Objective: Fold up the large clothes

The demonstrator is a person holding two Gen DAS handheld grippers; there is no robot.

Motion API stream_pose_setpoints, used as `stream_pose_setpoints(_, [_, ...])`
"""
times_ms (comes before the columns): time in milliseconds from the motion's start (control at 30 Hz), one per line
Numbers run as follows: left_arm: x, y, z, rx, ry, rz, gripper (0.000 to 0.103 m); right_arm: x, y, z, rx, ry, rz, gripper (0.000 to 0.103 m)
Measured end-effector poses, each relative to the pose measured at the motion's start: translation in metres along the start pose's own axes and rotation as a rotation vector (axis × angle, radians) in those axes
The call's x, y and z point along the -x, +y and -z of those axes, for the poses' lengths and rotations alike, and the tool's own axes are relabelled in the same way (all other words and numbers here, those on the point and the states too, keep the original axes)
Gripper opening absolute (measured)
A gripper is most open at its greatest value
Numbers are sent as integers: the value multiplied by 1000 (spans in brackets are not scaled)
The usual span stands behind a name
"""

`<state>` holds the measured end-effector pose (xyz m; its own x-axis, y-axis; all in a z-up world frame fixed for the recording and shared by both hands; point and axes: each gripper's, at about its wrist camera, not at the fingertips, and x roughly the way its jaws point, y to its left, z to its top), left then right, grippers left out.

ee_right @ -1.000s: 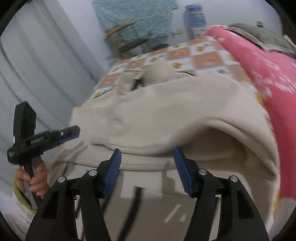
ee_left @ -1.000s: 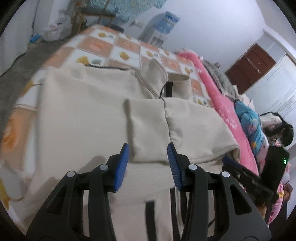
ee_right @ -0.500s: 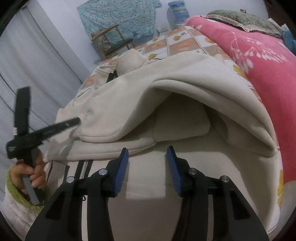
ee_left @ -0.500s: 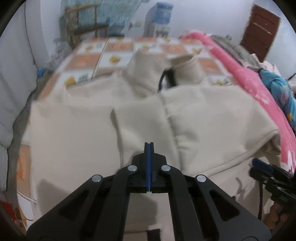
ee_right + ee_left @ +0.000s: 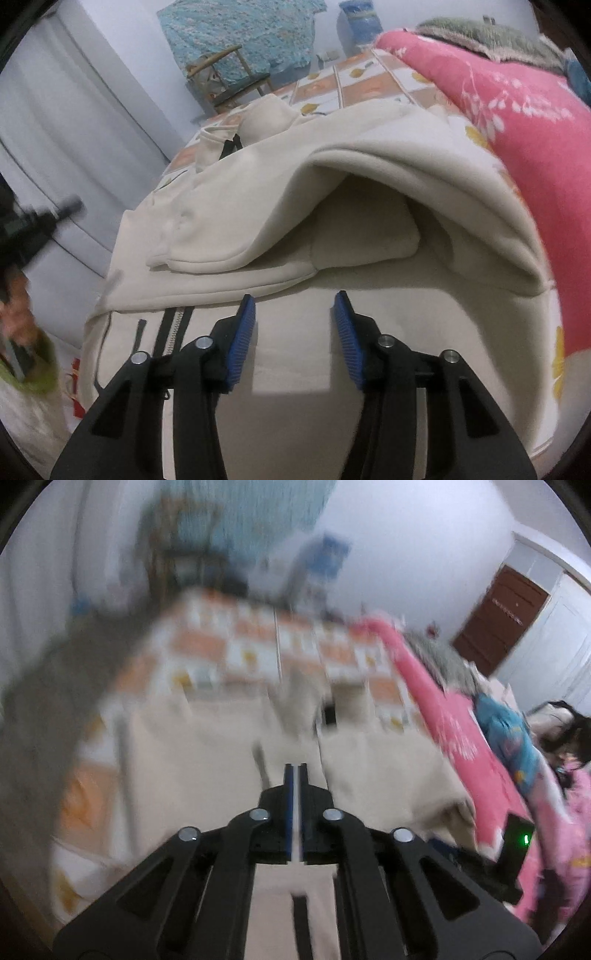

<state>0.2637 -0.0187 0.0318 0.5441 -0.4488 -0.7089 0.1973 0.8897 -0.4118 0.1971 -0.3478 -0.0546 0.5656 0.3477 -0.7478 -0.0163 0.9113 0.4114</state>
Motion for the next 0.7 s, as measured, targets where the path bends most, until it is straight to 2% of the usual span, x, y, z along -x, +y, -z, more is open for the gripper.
stream_pose_setpoints(67, [-28,6,11,27,87,20,31,1,3,1,-9,3,-20,56])
stream_pose_setpoints(100, [-41,7,15,26,115,15,36,3,7,1,-5,-2,-29,61])
stream_pose_setpoints(200, [-74,5,23,0,164,-59,41,8,19,-2,31,-26,-30,65])
stream_pose_setpoints(267, [-89,5,24,-9,167,-121,41,11,23,-3,46,-39,-29,65])
stream_pose_setpoints(433, [-99,2,24,-27,146,-127,40,6,22,-3,52,-39,-22,65])
stream_pose_setpoints(533, [-105,-9,28,-87,134,-130,29,2,20,-1,53,-32,-18,65])
stream_pose_setpoints(600, [-108,-14,30,-134,118,-168,11,0,19,0,54,-33,-16,65])
stream_pose_setpoints(700, [-102,-14,29,-134,88,-157,7,-1,17,1,60,-38,-12,65])
